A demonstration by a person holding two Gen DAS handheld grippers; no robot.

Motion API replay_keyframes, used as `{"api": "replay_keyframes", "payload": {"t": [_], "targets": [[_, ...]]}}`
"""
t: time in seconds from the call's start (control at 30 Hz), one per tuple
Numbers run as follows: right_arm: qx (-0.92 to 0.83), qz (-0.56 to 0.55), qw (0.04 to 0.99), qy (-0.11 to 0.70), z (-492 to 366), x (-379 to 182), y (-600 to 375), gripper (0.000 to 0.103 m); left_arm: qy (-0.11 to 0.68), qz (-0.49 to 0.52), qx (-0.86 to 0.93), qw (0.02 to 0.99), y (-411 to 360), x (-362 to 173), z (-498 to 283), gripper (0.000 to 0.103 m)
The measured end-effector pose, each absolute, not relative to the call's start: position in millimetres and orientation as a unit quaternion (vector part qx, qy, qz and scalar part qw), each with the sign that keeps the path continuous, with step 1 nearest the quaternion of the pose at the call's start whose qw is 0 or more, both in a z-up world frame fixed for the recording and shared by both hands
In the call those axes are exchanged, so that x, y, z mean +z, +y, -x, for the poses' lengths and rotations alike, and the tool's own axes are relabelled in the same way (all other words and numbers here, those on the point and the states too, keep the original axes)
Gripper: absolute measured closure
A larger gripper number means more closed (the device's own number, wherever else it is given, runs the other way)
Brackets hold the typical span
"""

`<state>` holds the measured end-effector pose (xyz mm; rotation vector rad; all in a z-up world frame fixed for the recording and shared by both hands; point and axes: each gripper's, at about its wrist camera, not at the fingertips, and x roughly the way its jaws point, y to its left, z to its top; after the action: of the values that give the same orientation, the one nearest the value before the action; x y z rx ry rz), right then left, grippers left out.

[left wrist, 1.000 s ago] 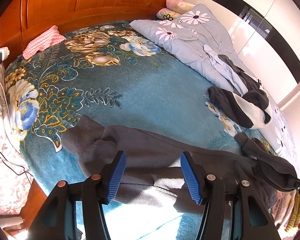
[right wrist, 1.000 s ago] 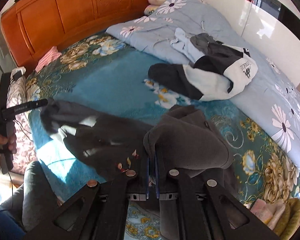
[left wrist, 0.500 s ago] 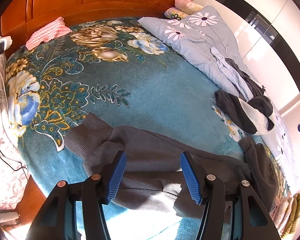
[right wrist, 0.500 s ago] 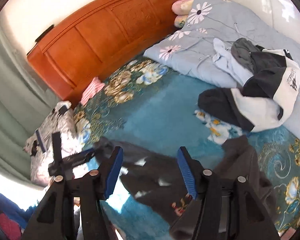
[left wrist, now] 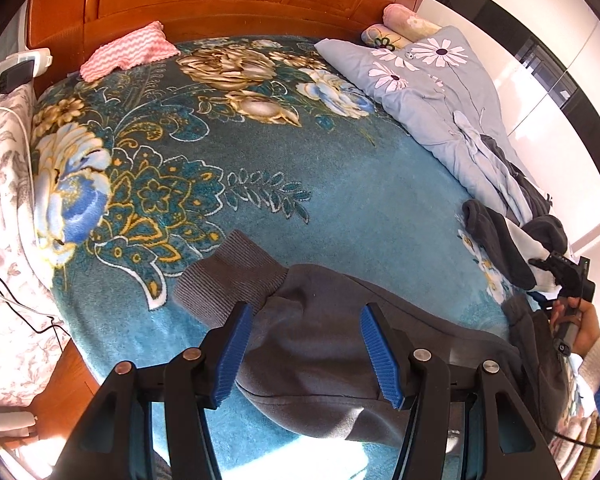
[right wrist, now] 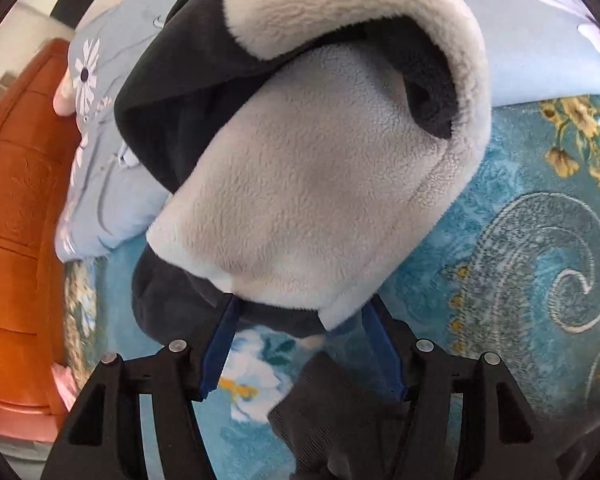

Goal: Fold clothes

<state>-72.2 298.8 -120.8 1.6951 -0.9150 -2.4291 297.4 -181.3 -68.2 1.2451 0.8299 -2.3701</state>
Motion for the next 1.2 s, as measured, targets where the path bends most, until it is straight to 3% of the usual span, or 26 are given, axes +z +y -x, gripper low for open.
{"api": "replay_keyframes", "payload": {"t": [0.07,0.13,0.23,0.3,0.37,0.5,0.67,0.8,0.9,0.97,1.1,1.13,1.2], "targets": [[-0.791,-0.524,0.018,-0.317,77.8,-122.8,300.9,0.031,0.295,-0.440,-0.831,0.169,-182.3,-71.6,-297.4,0.042],[-0.794,-0.515,0.010,-0.324,82.8,-123.0,298.7,0.031,0.300,-0.439,-0.830,0.169,-184.5,-73.7,-297.0,0.042],[-0.804,-0.510,0.007,-0.306,84.9,-107.1,281.5,0.060,0.304,-0.436,-0.830,0.171,-188.9,-75.6,-295.3,0.042],[-0.814,-0.514,0.022,-0.271,89.8,-84.6,261.3,0.065,0.306,-0.434,-0.830,0.170,-191.8,-77.8,-293.4,0.042],[-0.829,-0.507,0.036,-0.234,103.9,-52.7,244.7,0.080,0.306,-0.434,-0.831,0.167,-194.5,-79.4,-291.3,0.042],[-0.868,-0.437,0.058,-0.227,152.5,41.5,232.0,0.091,0.296,-0.434,-0.834,0.170,-200.1,-77.3,-290.1,0.042],[-0.926,-0.312,0.061,-0.205,200.6,150.8,215.7,0.091,0.304,-0.433,-0.830,0.176,-205.0,-77.7,-294.3,0.043],[-0.905,-0.387,0.049,-0.172,225.5,116.7,199.9,0.090,0.310,-0.432,-0.827,0.181,-208.9,-78.0,-297.6,0.043],[-0.874,-0.448,0.063,-0.176,212.6,54.7,180.6,0.086,0.302,-0.430,-0.830,0.187,-210.6,-74.3,-300.7,0.042],[-0.852,-0.487,0.073,-0.178,204.0,13.4,167.7,0.068,0.296,-0.431,-0.830,0.192,-213.3,-72.6,-302.2,0.042],[-0.818,-0.541,0.121,-0.156,171.3,-28.9,141.9,0.052,0.308,-0.426,-0.828,0.195,-219.3,-73.9,-306.9,0.043],[-0.806,-0.559,0.133,-0.144,157.9,-34.9,138.5,0.039,0.311,-0.424,-0.828,0.195,-219.9,-74.4,-307.7,0.042],[-0.780,-0.596,0.154,-0.112,130.0,-47.4,132.4,0.036,0.314,-0.426,-0.827,0.190,-218.3,-75.8,-307.6,0.042]]}}
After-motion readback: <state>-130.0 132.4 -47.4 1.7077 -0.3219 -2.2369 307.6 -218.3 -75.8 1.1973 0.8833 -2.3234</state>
